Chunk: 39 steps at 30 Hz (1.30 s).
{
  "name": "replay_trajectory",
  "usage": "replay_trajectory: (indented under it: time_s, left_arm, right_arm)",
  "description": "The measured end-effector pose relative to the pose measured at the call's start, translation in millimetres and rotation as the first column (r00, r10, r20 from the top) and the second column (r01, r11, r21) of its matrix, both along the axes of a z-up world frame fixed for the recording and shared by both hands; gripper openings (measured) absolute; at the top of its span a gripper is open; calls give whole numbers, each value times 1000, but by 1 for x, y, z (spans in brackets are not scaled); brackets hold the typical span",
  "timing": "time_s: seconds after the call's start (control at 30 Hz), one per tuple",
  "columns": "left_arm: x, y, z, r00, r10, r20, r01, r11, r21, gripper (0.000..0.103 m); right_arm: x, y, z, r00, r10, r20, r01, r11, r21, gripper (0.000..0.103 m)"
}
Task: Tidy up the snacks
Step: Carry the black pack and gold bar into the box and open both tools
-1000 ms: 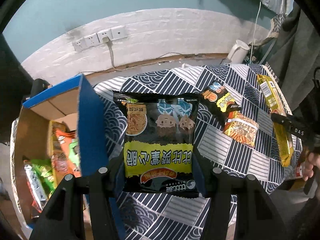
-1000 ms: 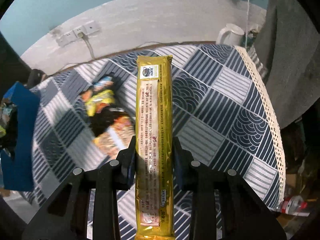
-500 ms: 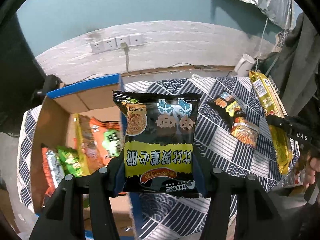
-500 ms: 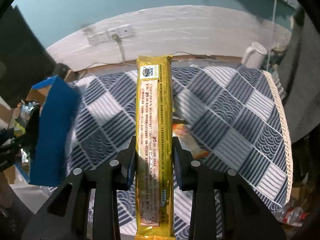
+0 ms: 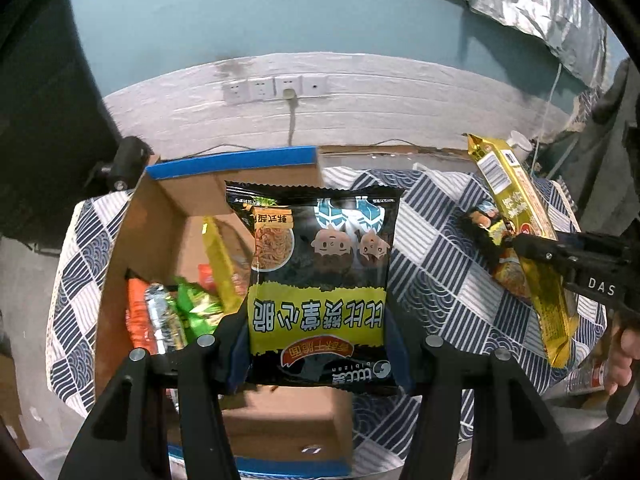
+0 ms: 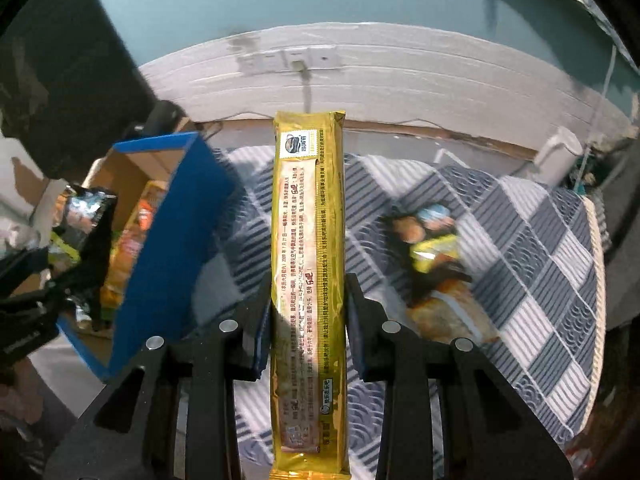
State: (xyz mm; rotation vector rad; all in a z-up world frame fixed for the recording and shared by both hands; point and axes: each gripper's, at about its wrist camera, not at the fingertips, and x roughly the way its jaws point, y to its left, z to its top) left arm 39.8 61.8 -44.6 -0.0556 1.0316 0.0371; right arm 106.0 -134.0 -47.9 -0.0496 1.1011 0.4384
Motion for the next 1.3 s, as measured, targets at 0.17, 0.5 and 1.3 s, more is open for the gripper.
replay_trajectory:
  time_s: [0.17, 0.5, 1.3]
  left_arm:
    - [-6, 29, -5, 999, 44, -6, -44, 999, -10, 58]
    - [-18, 86, -15, 992, 124, -23, -125, 991, -41, 58]
    - [-23, 157, -34, 970, 233, -66, -236, 971, -33, 58]
  right_arm:
    - [0, 39, 5, 999, 48, -5, -48, 999, 2, 31]
    - [-4, 117, 15, 989, 147, -1, -147, 989, 2, 31]
    - [-8, 219, -6, 946, 324, -35, -325, 945, -37, 31]
